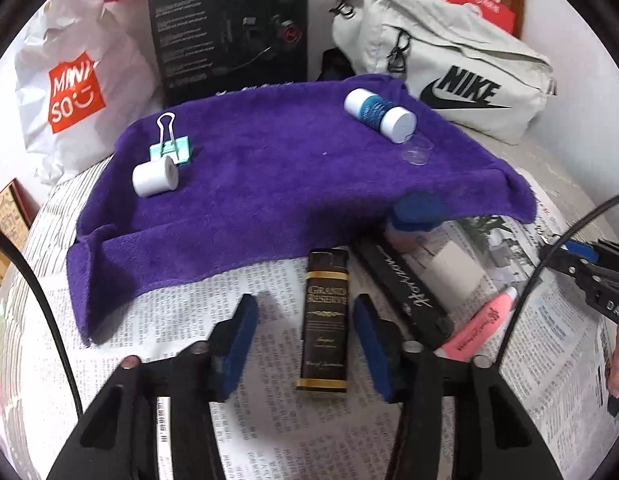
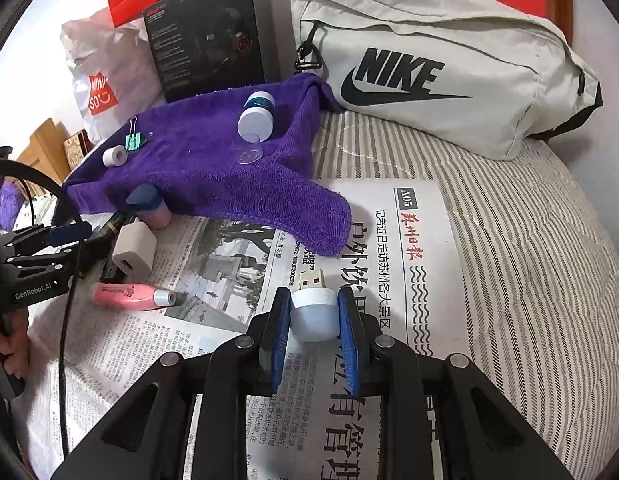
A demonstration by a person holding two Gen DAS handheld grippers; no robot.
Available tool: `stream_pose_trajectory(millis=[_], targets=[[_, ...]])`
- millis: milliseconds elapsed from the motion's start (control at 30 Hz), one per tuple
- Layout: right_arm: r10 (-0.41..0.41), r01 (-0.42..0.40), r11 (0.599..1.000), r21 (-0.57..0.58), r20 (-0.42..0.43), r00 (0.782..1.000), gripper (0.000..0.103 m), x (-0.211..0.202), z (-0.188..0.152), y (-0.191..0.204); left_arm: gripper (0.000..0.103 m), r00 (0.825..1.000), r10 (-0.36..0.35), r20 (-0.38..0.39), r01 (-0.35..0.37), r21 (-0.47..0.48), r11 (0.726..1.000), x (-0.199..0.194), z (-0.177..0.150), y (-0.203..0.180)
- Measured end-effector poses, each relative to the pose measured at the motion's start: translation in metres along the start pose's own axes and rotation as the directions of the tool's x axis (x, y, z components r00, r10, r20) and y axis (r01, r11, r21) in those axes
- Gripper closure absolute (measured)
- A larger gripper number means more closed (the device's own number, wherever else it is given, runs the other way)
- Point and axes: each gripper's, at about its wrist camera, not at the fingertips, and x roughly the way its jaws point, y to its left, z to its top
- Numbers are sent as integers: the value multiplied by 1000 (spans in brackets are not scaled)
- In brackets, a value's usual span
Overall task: Organize rigid objects
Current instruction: 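Carry the USB drive and the Grand Reserve bottle over the purple towel with both grippers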
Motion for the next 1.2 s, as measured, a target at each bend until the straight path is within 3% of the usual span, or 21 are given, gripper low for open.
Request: stream_pose_trajectory(millis=[133,233,467,900,1067,1200], targets=[[-29,29,999,-24,-3,1000,79,1,0,5,80,1000,-6,11,5,61,998,0,0,-13],[-38,38,999,-33,-3,999,78,1,0,6,80,1000,19,15,-21,85,996,-1,0,-18],[-28,28,999,-25,-3,1000,78,2,0,5,81,993,-114,11,114,-21,993,2,0,4],[-28,27,998,-59,-13,1000,79,0,-1,10,81,995,-95,1,95,15,995,4,-2,-1],[74,-76,996,-44,-48,996,79,-7,1,16,81,996,-89,-18,89,20,996,-2,-7,3],[79,-81,994,-74,-32,996,79,-15,5,25,81,997,-78,-13,78,0,997,-10,-10,11]])
